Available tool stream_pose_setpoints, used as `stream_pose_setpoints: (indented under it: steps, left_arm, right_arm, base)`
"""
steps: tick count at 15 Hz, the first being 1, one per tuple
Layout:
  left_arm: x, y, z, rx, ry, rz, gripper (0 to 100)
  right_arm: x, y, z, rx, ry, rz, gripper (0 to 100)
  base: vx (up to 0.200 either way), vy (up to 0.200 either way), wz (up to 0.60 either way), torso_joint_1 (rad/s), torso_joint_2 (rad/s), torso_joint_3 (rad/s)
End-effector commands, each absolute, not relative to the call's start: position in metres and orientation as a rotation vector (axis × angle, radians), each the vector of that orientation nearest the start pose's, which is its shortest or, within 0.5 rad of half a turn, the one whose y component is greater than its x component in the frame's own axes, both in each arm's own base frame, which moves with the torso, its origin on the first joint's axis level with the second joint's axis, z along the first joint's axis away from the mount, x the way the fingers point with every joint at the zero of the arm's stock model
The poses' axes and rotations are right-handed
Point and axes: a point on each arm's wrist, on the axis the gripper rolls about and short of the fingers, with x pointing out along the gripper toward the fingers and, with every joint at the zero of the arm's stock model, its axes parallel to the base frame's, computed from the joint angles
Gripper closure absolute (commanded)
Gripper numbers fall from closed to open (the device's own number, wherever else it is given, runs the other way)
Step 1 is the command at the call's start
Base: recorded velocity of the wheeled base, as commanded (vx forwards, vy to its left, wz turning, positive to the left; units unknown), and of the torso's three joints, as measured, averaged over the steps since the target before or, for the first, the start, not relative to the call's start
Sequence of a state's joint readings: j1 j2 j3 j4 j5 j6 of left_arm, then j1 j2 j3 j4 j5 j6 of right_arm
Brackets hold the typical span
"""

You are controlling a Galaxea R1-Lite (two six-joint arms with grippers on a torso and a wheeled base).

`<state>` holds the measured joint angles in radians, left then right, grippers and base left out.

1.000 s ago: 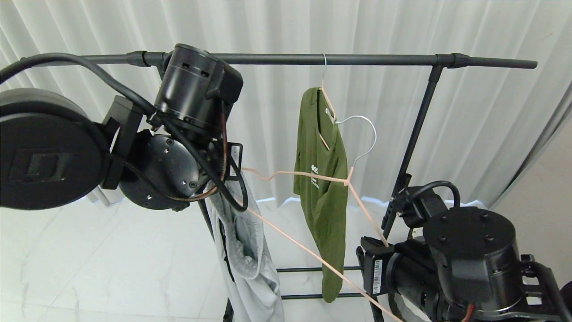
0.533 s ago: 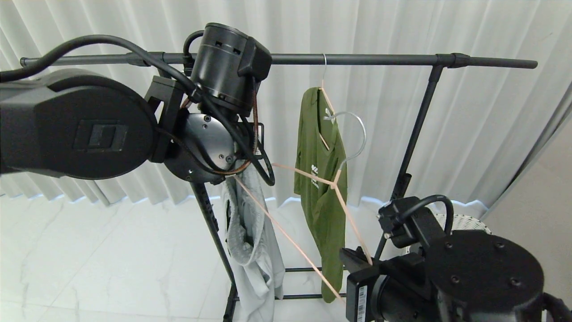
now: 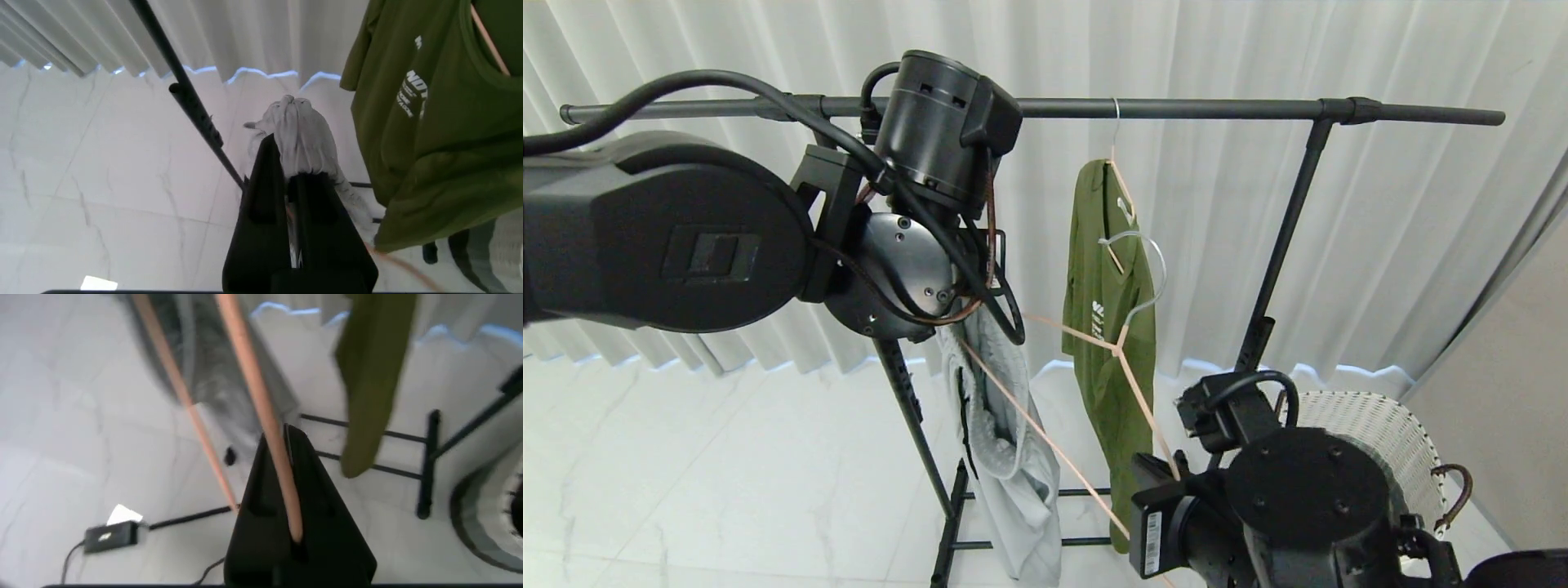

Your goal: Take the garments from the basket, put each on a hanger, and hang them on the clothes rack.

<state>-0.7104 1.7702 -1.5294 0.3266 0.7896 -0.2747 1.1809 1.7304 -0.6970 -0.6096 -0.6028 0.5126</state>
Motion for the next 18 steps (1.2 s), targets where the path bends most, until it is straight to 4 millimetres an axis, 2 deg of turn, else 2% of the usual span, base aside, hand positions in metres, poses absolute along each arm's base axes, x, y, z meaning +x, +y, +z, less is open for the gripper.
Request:
stream_pose_setpoints:
  steps: [1, 3, 6, 11, 16, 18]
  left_arm:
    - [0.257, -0.2, 0.272, 0.124, 0.406, 0.134, 100]
    - [0.254, -0.203, 0.269, 0.135, 0.414, 0.123, 100]
    - [0.243, -0.21, 0.268, 0.129, 0.413, 0.087, 100]
    - [0.231, -0.212, 0.278, 0.103, 0.389, 0.055, 100]
    - [0.209, -0.187, 0.288, 0.182, 0.441, 0.091, 100]
    - [0.2, -0.189, 0.288, 0.217, 0.464, 0.067, 100]
  right_arm:
    - [0.137, 0.258, 0.142, 0.165, 0.398, 0.414, 100]
    - [0.139, 0.257, 0.145, 0.183, 0.389, 0.408, 100]
    - [0.141, 0.269, 0.155, 0.251, 0.33, 0.442, 100]
    - [0.131, 0.278, 0.145, 0.207, 0.352, 0.478, 100]
    - [0.141, 0.259, 0.137, 0.183, 0.362, 0.406, 100]
    - [0.149, 0.254, 0.14, 0.197, 0.353, 0.376, 100]
  base:
    - [0.0, 0.0, 0.0, 0.0, 0.0, 0.0]
    - [0.0, 0.0, 0.0, 0.0, 0.0, 0.0]
    - [0.0, 0.0, 0.0, 0.0, 0.0, 0.0]
    - [0.0, 0.0, 0.0, 0.0, 0.0, 0.0]
    - [0.0, 0.0, 0.0, 0.0, 0.0, 0.0]
    - [0.0, 0.0, 0.0, 0.0, 0.0, 0.0]
